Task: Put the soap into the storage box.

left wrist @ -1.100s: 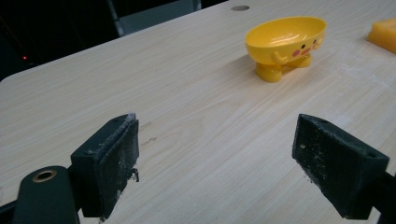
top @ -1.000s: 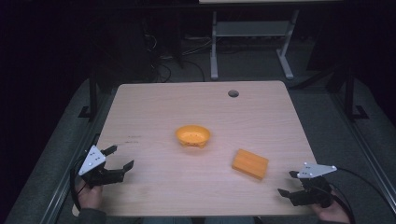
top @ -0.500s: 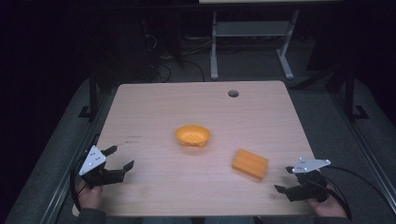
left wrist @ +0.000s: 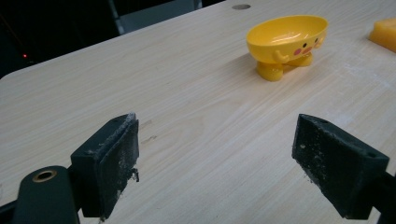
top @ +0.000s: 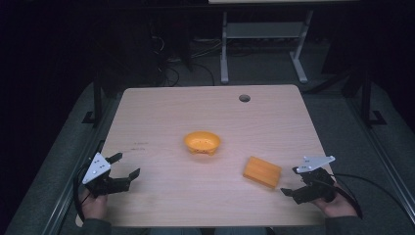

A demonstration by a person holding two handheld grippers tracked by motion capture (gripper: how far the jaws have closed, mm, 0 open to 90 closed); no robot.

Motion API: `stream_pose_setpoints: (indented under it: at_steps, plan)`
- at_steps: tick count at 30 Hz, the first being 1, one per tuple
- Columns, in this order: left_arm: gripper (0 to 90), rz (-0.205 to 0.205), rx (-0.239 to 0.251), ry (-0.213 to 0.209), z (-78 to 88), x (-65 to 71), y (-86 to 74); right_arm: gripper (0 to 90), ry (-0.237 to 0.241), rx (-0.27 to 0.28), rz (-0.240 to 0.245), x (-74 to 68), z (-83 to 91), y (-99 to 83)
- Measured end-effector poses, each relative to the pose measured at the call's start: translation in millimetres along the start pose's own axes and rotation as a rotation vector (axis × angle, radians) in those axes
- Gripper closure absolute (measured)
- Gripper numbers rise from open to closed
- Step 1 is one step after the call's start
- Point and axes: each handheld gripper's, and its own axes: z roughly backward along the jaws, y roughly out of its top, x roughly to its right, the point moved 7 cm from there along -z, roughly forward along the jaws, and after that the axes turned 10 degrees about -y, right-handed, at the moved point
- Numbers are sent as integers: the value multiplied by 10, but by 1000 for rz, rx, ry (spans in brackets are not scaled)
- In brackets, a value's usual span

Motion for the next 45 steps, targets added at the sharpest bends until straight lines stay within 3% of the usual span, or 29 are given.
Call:
stream_pose_setpoints:
  at_steps: [15, 24, 27, 45]
  plan:
    - [139, 4, -3, -1, 7, -6, -3, 141, 26, -22, 68, -62, -115, 300]
    - [139, -3, -5, 0, 18, -15, -1, 142, 31, -68, 121, -97, -291, 453]
    - [139, -2, -3, 0, 20, -15, 2, 141, 46, -66, 115, -103, -344, 503]
    - [139, -3, -1, -6, 13, -4, 9, 141, 62, -142, 174, -140, -617, 591]
